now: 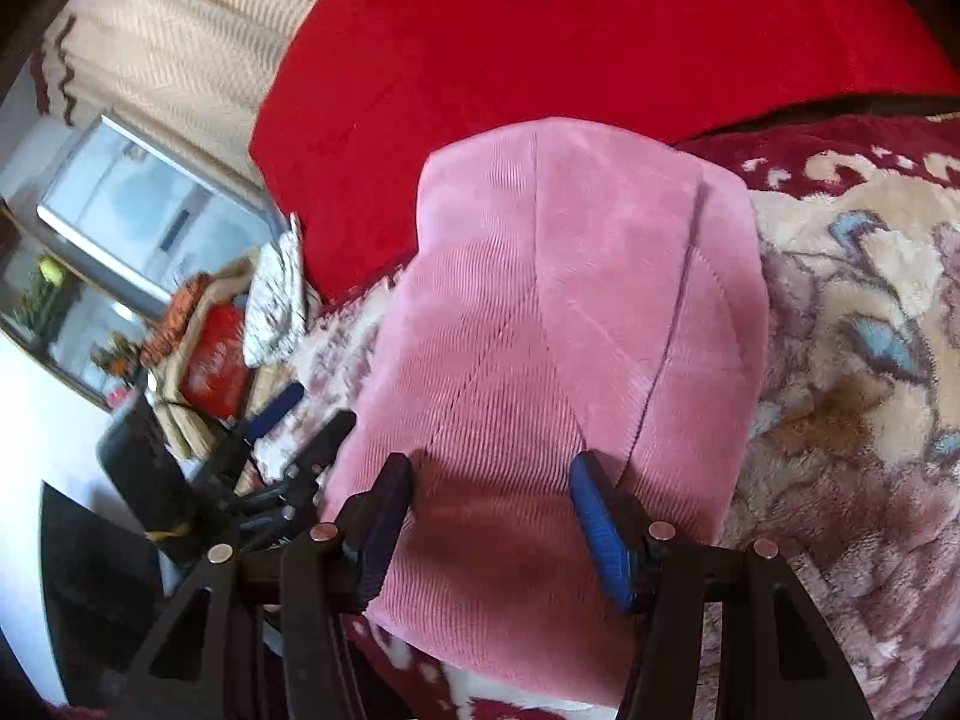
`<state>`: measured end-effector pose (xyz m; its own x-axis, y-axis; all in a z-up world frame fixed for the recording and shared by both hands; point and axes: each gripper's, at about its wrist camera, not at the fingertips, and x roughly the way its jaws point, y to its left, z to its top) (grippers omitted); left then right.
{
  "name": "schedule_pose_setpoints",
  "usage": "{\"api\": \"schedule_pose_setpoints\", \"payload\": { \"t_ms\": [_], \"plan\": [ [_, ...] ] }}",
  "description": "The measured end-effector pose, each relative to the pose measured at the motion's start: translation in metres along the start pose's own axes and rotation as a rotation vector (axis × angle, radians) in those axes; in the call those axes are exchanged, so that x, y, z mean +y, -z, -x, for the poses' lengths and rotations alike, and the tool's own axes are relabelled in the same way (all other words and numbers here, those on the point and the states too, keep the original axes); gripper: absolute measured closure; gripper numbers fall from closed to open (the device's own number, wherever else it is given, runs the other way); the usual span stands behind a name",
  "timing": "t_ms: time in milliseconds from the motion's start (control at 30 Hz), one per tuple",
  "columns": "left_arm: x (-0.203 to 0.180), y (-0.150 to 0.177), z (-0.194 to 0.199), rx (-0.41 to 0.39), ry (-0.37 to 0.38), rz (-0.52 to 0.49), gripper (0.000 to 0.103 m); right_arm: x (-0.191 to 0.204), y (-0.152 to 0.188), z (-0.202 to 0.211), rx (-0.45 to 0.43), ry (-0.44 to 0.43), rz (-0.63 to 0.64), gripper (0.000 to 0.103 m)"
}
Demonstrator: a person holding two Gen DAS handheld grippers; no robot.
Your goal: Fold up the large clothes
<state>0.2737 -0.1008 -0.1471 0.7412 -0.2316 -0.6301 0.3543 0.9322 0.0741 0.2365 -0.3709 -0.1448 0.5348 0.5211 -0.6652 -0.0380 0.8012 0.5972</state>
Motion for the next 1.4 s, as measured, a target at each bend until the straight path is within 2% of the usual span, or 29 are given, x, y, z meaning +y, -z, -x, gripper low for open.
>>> {"api": "schedule_pose_setpoints", "payload": {
  "t_ms": [100,133,200,233,300,400,600,867,1133,1400],
  "plan": [
    [0.014,-0.005,0.003,-0.015,0.071,0.093,0.015,-0.006,-0.004,0.022,-0.093,-0.031,-0.039,0.041],
    [0.02,-0.006,0.004,-0.017,0.112,0.133,0.015,-0.013,-0.005,0.029,-0.136,-0.028,-0.065,0.037],
    [0.027,-0.007,0.002,-0.009,0.189,0.197,0.015,-0.027,-0.006,0.042,-0.187,-0.004,-0.119,0.021],
    [0.031,-0.008,0.0,0.001,0.236,0.236,0.015,-0.035,-0.006,0.047,-0.202,0.005,-0.145,0.019],
    [0.031,-0.009,-0.007,0.033,0.263,0.26,0.015,-0.05,-0.01,0.049,-0.206,0.019,-0.184,0.018],
    [0.024,-0.01,-0.015,0.065,0.233,0.233,0.015,-0.067,-0.013,0.046,-0.169,0.002,-0.222,0.018],
    [0.005,-0.013,-0.01,0.039,0.178,0.143,0.015,-0.073,-0.012,0.019,-0.093,-0.028,-0.24,0.018],
    [0.01,-0.015,-0.015,0.046,0.202,0.144,0.015,-0.08,-0.013,-0.009,-0.039,-0.055,-0.245,0.018],
    [0.006,-0.017,-0.017,0.047,0.224,0.138,0.015,-0.07,-0.015,-0.025,-0.035,-0.117,-0.189,0.016],
    [0.005,-0.02,-0.024,0.058,0.256,0.149,0.015,-0.067,-0.021,-0.037,-0.028,-0.191,-0.184,0.015]
  ]
}}
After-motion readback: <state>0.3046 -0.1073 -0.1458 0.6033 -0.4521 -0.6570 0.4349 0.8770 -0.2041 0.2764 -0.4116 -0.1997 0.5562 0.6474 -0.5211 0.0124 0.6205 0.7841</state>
